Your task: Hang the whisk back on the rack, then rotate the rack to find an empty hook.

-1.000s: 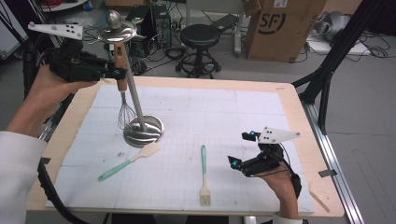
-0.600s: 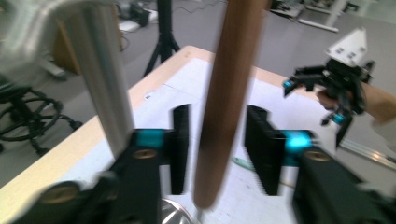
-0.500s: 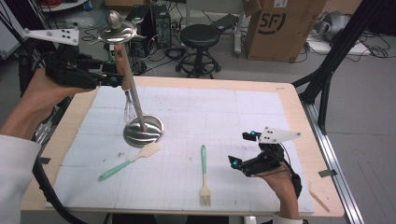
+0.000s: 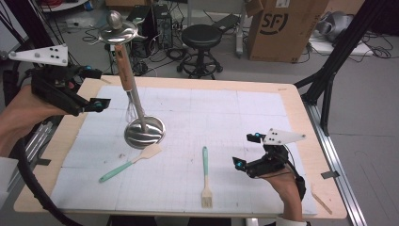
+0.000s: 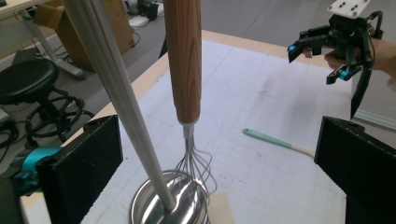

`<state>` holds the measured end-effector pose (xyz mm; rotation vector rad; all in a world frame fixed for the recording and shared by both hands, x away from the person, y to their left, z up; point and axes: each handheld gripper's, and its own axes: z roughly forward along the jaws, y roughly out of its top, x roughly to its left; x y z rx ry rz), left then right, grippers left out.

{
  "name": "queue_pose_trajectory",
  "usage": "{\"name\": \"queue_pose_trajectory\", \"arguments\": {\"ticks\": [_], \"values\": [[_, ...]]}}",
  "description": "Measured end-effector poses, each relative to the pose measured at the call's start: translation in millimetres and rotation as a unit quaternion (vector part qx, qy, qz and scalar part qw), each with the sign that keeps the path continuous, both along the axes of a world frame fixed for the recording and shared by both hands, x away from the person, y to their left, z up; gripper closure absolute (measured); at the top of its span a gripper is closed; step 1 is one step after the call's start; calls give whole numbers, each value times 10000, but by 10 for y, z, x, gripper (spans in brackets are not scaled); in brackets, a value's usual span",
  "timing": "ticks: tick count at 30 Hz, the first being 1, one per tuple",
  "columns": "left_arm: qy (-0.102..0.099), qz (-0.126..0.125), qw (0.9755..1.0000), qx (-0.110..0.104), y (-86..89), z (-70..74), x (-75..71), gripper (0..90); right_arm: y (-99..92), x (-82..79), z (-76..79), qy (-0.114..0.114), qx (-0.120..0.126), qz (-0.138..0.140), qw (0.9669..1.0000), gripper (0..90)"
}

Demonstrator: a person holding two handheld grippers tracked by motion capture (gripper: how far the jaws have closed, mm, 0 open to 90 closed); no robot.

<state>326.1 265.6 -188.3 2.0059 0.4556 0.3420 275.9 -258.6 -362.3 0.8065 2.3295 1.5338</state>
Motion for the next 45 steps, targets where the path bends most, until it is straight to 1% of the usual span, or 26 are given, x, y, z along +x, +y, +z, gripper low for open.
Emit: {"name": "queue_pose_trajectory", "arguments": {"ticks": [2,4,5,8,9,14,18,20,23,25,26,29,30,32,36,38,40,41,45], "values": [[-19,29,10000,19,14,-12,-24,16,-5,3,-2,-21,4,-12,10000,0],[-15,-3,10000,4,27,-25,-45,16,-9,1,0,-16,13,-15,10000,0],[-9,6,10000,49,35,-26,-54,17,-11,-1,1,-9,23,-15,10000,0],[-27,25,10000,42,52,-21,-73,17,-20,5,-1,-27,16,-38,10000,0],[-47,28,10000,11,56,-15,-79,17,-22,9,-2,-34,13,-38,10000,0],[-117,53,9999,29,69,65,-93,17,-14,20,-3,-14,16,-32,10000,0],[-127,51,9999,43,72,143,-103,17,-17,23,-2,-1,14,-35,10000,0],[-182,58,9998,48,76,183,-109,39,-19,25,1,-11,10,-36,10000,0],[-221,-2,9998,11,93,243,-117,143,-7,31,4,-19,23,-27,10000,0],[-244,-47,9997,-8,104,279,-124,249,1,36,3,-31,3,-24,10000,0],[-240,-31,9997,4,112,299,-129,302,5,38,2,-27,-7,-2,10000,0],[-257,-25,9996,-69,136,345,-140,468,6,41,3,-31,-6,5,10000,0],[-237,-18,9997,-108,142,355,-144,517,6,39,5,-17,16,3,10000,0],[-206,-49,9997,-86,152,377,-145,596,-2,33,11,-17,52,14,10000,0],[-135,-98,9998,-56,167,422,-124,702,-26,49,6,-16,65,-16,10000,0],[-114,-72,9999,-66,170,437,-105,769,-21,57,-1,13,50,-5,10000,0],[-126,-42,9999,-59,169,457,-87,861,-17,62,-3,-3,27,5,10000,0],[-108,-30,9999,-84,165,473,-80,887,-15,61,-2,4,34,6,10000,0],[-155,-20,9999,-25,133,552,-44,898,-16,58,5,-2,47,2,10000,0]]}}
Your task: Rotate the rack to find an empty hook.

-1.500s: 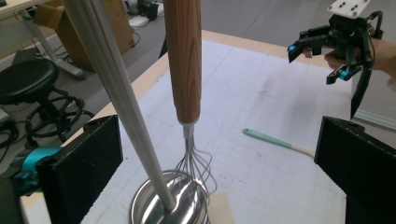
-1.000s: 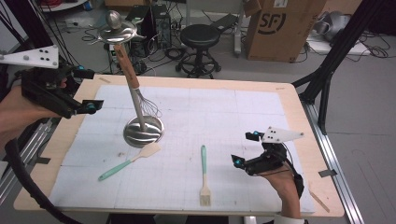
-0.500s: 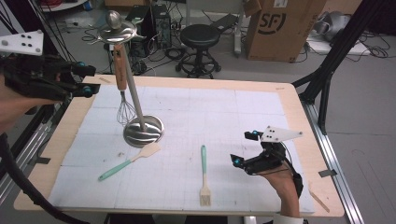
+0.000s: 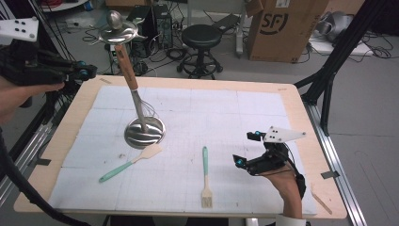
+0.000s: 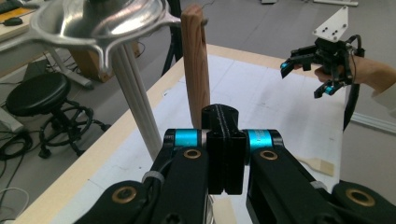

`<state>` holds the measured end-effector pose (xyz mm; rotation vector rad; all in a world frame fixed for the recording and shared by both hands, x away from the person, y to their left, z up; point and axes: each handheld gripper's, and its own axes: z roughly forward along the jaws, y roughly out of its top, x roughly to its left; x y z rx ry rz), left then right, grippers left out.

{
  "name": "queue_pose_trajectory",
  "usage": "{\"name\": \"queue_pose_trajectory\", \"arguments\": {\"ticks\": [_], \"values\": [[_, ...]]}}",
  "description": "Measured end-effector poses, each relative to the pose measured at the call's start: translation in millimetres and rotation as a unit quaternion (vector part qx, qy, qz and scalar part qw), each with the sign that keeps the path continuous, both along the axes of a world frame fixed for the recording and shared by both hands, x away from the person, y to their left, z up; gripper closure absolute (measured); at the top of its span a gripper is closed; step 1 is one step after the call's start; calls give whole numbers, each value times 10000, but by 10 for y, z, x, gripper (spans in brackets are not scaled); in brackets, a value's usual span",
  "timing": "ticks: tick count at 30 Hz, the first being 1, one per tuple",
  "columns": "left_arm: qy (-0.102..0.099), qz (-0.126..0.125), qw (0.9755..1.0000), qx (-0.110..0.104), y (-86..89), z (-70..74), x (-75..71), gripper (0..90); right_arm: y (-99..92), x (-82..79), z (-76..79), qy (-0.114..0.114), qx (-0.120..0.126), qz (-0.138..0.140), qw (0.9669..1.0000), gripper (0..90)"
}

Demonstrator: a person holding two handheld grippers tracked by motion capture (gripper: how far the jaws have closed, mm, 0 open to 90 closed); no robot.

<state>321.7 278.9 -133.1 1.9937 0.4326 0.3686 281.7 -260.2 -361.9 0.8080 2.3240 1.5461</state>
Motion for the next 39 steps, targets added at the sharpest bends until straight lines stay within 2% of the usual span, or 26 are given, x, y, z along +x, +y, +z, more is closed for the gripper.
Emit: {"name": "queue_pose_trajectory", "arguments": {"ticks": [4,8,18,32,39], "values": [[-66,70,9999,38,-27,78,35,898,-2,2,1,8,3,1,10000,0],[-79,134,9999,-25,-38,132,78,898,5,4,2,-16,0,17,10000,0],[-21,285,9996,-66,18,179,223,899,18,7,5,-21,-13,58,10000,0],[20,211,9998,49,86,228,466,900,17,3,0,-12,-39,38,10000,0],[79,390,9991,169,162,231,548,900,9,-4,-3,0,-42,15,10000,0]]}}
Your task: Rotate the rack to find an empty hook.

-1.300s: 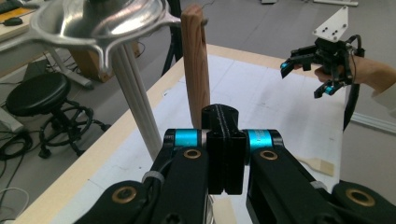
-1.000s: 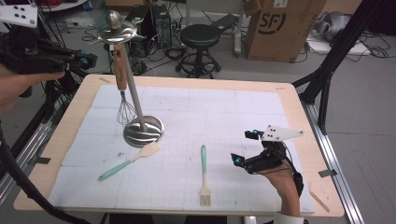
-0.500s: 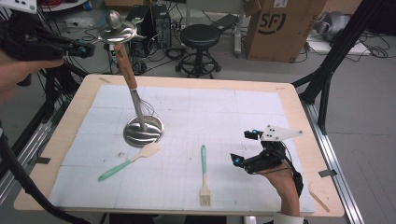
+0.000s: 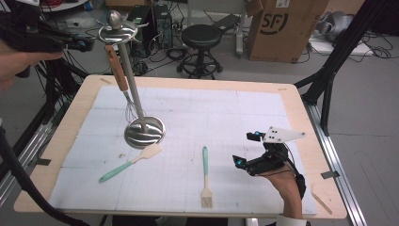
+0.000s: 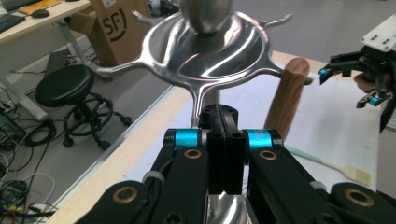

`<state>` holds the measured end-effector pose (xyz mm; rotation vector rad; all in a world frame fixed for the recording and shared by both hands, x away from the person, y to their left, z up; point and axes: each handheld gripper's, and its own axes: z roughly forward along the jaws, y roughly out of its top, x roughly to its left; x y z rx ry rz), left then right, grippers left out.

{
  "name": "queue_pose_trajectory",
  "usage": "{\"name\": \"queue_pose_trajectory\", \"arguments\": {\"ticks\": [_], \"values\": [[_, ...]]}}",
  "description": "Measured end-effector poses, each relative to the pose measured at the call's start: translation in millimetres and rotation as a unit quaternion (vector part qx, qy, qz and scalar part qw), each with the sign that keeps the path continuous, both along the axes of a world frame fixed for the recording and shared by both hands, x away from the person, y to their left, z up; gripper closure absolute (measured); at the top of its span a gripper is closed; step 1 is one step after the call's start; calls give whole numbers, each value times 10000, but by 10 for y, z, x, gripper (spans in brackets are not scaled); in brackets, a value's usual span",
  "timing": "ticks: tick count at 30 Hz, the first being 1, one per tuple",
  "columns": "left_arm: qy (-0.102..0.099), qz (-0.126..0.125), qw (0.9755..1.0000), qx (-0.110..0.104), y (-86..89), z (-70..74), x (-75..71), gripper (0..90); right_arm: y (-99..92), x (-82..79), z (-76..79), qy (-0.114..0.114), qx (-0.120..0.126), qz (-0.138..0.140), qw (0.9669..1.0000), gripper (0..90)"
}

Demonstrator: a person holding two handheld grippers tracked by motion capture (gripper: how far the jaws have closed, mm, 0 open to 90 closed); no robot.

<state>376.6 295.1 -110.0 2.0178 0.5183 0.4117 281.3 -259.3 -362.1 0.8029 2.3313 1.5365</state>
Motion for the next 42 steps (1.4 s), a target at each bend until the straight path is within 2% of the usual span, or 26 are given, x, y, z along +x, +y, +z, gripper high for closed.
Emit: {"name": "queue_pose_trajectory", "arguments": {"ticks": [5,8,14,23,29,42], "values": [[34,40,10000,32,26,-10,-14,900,-8,0,-11,25,-3,-9,10000,0],[11,35,10000,-21,49,-14,-63,900,-17,0,-15,15,-21,-34,10000,0],[11,21,10000,11,81,-54,-180,900,-19,-7,-14,10,-23,-43,10000,0],[-95,-31,9999,60,-14,4,-514,900,-59,-35,1,-29,36,-71,10000,0],[-180,-100,9998,69,-129,43,-665,900,-69,-53,15,-31,72,-69,9999,0],[-158,-224,9996,35,-399,53,-649,900,-93,-37,1,-24,89,-88,9999,0]]}}
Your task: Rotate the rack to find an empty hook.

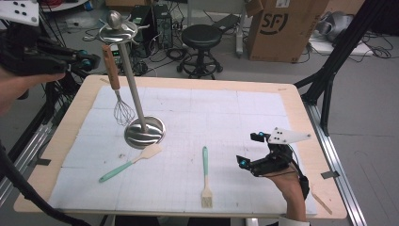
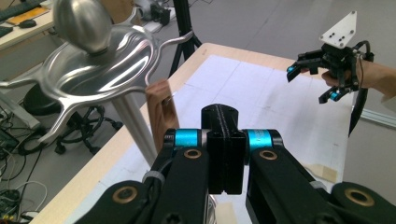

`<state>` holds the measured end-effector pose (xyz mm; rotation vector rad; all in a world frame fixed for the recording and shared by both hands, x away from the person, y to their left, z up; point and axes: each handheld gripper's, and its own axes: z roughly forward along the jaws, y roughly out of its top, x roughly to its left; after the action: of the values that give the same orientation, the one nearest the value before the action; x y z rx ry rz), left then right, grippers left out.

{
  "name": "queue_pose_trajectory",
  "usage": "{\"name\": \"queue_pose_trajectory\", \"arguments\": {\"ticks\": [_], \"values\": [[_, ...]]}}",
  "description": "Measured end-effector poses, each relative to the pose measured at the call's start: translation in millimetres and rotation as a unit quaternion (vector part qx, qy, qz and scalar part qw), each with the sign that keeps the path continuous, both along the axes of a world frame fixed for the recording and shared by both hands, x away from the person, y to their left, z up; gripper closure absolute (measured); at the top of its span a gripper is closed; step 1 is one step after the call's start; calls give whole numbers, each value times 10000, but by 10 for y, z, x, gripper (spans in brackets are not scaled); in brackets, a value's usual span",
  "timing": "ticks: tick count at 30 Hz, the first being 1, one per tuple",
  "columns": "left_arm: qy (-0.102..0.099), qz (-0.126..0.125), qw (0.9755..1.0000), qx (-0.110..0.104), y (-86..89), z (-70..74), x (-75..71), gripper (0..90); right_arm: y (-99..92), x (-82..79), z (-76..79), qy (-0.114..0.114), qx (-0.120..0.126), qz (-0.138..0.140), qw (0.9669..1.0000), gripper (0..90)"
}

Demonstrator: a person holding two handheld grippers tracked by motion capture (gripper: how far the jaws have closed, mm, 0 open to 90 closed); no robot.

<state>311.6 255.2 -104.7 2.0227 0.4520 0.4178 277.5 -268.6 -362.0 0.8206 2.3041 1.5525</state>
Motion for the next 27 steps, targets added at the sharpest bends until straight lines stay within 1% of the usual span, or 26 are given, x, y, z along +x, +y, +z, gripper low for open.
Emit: {"name": "queue_pose_trajectory", "arguments": {"ticks": [3,6,7,12,15,17,18,20,25,27], "values": [[1,-4,10000,34,-54,9,24,900,10,6,-7,6,-14,1,10000,0],[7,9,10000,-10,-102,21,60,900,20,8,-10,3,-25,24,10000,0],[-10,19,10000,6,-112,23,73,900,21,8,-10,2,-23,25,10000,0],[33,71,10000,12,-147,4,140,900,20,12,-9,11,-7,33,10000,0],[65,144,9999,12,-149,-10,174,900,33,24,-17,8,-39,48,10000,0],[21,211,9997,89,-138,-16,196,900,39,32,-23,17,-52,86,9999,0],[39,245,9997,71,-132,-20,204,900,44,31,-24,42,-48,93,9999,0],[68,250,9997,31,-110,-24,223,900,49,34,-25,32,-29,89,10000,0],[36,254,9997,36,-98,-26,227,900,52,41,-29,17,-31,86,10000,0],[51,259,9996,49,-83,-23,228,900,54,36,-27,23,-32,95,9999,0]]}}
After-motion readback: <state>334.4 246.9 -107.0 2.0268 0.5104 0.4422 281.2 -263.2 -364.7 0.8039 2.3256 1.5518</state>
